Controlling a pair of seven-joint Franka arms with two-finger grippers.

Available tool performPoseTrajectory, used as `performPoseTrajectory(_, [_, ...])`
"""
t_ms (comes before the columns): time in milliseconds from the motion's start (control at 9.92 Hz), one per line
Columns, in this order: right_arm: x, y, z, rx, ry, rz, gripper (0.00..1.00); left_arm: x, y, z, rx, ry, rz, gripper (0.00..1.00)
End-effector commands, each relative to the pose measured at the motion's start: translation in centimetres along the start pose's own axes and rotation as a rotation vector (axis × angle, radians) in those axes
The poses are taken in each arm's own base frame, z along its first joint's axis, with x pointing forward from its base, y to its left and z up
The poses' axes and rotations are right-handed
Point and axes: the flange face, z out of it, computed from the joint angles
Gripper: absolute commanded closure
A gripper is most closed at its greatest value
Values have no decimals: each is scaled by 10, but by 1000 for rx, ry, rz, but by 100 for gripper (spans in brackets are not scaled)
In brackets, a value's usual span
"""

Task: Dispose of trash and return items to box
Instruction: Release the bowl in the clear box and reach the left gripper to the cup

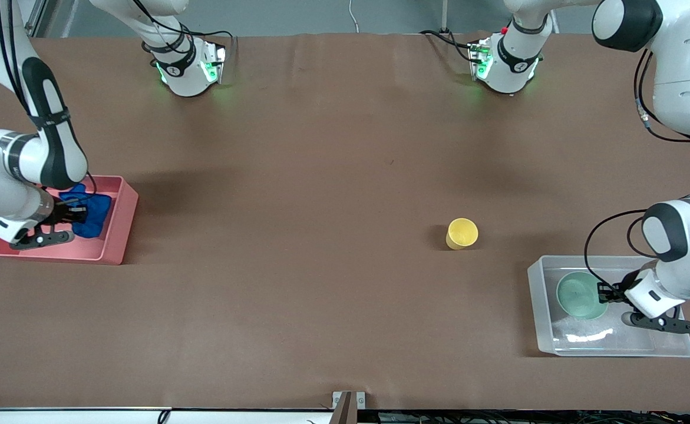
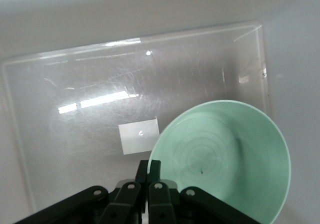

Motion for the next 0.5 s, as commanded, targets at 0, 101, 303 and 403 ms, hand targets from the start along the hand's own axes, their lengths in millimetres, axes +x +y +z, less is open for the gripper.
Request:
performPoseTrajectory(0, [2,1,-11,-10,12,5,0,1,1,34,-1,8,-14,96])
performPoseTrajectory(101, [0,1,-37,-8,18,11,0,0,2,41,-4,1,-15,92])
performPoseTrajectory(303, [3,0,-140,39,38,198,0,3,4,32,6,12,-14,50])
performPoseTrajectory(403, [4,-14,-192,50,67,277,0,10,11,11,17,39,-8,22])
